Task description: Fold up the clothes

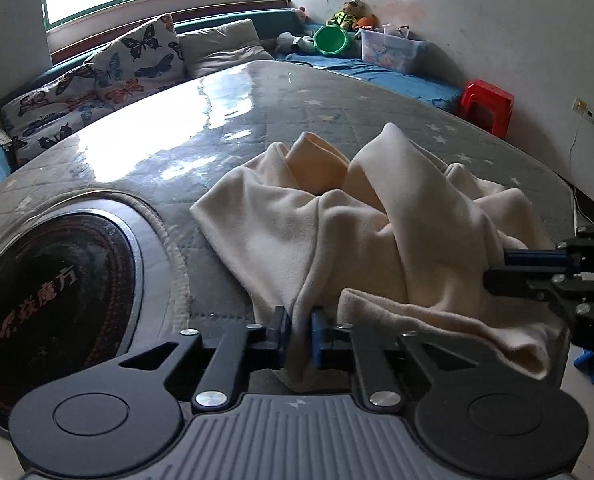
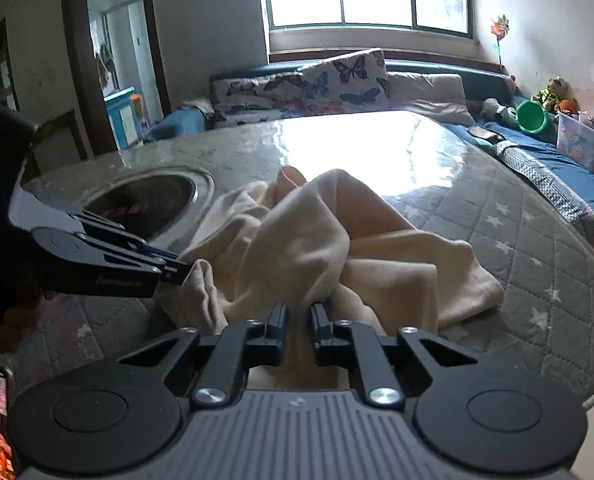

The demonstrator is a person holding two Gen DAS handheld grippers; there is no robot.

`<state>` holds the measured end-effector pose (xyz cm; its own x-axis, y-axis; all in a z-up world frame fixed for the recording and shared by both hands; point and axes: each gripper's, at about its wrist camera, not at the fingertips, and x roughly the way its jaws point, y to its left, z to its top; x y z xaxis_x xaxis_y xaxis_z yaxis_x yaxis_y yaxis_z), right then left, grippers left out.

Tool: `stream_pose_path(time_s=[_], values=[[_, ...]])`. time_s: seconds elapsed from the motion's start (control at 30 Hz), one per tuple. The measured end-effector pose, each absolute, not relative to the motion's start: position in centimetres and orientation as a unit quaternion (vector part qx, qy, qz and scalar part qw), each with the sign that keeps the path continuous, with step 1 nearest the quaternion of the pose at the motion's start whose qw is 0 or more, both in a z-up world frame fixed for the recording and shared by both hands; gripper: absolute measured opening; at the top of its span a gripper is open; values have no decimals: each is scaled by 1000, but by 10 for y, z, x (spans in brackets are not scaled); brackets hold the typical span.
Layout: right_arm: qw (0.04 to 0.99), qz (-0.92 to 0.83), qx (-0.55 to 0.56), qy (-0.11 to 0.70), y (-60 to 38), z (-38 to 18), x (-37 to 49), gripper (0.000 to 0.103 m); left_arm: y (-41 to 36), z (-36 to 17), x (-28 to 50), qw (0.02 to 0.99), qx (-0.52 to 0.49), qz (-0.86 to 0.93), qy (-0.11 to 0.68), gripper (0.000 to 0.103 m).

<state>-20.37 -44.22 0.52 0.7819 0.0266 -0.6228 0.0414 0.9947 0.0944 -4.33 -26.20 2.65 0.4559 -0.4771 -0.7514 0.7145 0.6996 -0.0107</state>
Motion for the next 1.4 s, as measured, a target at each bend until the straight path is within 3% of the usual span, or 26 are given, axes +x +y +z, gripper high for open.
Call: stream_pose_path(time_s=[0.27, 0.43, 0.5, 0.63, 0.7, 1.07, 1.4], values=[[940, -8, 47, 339, -438, 2, -211, 17, -256, 25, -49, 841, 167, -345, 381, 10], [938, -12, 45, 344, -433, 2, -217, 36, -252, 27, -57, 843, 173, -339, 379, 13], [938, -14, 42, 344, -431, 4, -222, 37, -250, 29, -60, 845, 176, -334, 378, 25], [938, -16, 41, 344, -429, 6, -228, 44, -244, 34, -72, 854, 184, -324, 363, 35], [938, -16, 40, 343, -428, 6, -232, 45, -241, 37, -79, 858, 186, -318, 357, 49], [937, -22, 49, 345, -422, 1, -253, 58, -233, 40, -106, 861, 193, -317, 348, 81], [934, -24, 53, 354, -418, -4, -262, 62, -229, 36, -122, 855, 199, -322, 354, 86]])
